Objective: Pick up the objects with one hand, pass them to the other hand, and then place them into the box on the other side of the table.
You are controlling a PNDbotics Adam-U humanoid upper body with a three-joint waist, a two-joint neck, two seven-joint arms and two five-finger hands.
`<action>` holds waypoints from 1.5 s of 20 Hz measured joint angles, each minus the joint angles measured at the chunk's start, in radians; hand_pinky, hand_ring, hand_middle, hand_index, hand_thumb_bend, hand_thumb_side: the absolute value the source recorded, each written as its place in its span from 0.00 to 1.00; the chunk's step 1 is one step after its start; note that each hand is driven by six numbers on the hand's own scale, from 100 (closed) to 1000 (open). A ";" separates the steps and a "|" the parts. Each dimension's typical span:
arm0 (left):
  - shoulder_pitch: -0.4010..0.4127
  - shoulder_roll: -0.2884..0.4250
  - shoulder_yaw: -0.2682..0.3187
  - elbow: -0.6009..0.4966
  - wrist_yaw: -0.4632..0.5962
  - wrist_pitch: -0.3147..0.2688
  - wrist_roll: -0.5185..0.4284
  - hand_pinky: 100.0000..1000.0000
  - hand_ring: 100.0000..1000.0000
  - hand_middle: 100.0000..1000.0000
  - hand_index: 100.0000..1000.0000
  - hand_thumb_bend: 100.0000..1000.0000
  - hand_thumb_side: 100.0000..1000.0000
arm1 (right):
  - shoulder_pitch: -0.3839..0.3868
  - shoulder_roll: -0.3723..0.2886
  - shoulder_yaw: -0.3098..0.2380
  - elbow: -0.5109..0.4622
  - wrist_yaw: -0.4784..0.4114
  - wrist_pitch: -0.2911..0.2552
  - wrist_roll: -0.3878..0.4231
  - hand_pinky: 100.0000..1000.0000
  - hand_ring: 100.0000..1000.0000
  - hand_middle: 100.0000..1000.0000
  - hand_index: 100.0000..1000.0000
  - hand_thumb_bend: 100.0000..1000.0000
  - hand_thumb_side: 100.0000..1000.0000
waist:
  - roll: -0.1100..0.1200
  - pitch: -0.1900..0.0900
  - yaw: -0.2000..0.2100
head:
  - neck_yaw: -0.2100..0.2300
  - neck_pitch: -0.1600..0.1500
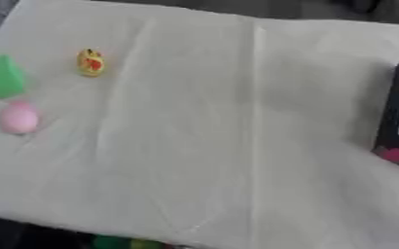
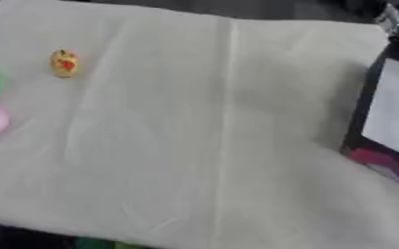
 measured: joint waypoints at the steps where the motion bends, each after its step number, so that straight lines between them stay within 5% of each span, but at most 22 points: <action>1: -0.020 -0.001 -0.005 0.030 -0.053 -0.007 -0.031 1.00 0.88 0.77 0.85 0.71 0.33 | 0.000 -0.001 0.000 -0.001 0.000 0.001 0.000 0.79 0.62 0.66 0.79 0.80 0.29 | 0.000 0.001 -0.003 | 0.001 -0.001; 10: -0.104 -0.066 -0.016 0.222 -0.394 -0.023 -0.187 1.00 0.90 0.79 0.86 0.63 0.27 | -0.014 -0.001 0.009 -0.009 0.000 0.006 0.001 0.79 0.61 0.65 0.79 0.80 0.28 | -0.007 0.020 -0.018 | 0.015 -0.004; 21: -0.134 -0.149 -0.001 0.362 -0.551 -0.025 -0.125 1.00 0.90 0.80 0.86 0.61 0.21 | -0.030 0.000 0.021 -0.016 -0.007 0.007 -0.001 0.78 0.59 0.64 0.78 0.80 0.25 | -0.022 0.046 -0.051 | 0.052 -0.026; 30: -0.141 -0.172 0.016 0.408 -0.559 -0.028 -0.097 0.99 0.89 0.78 0.87 0.61 0.16 | -0.036 0.004 0.025 -0.018 -0.020 0.003 -0.014 0.78 0.58 0.63 0.77 0.80 0.25 | -0.025 0.062 -0.060 | 0.070 -0.036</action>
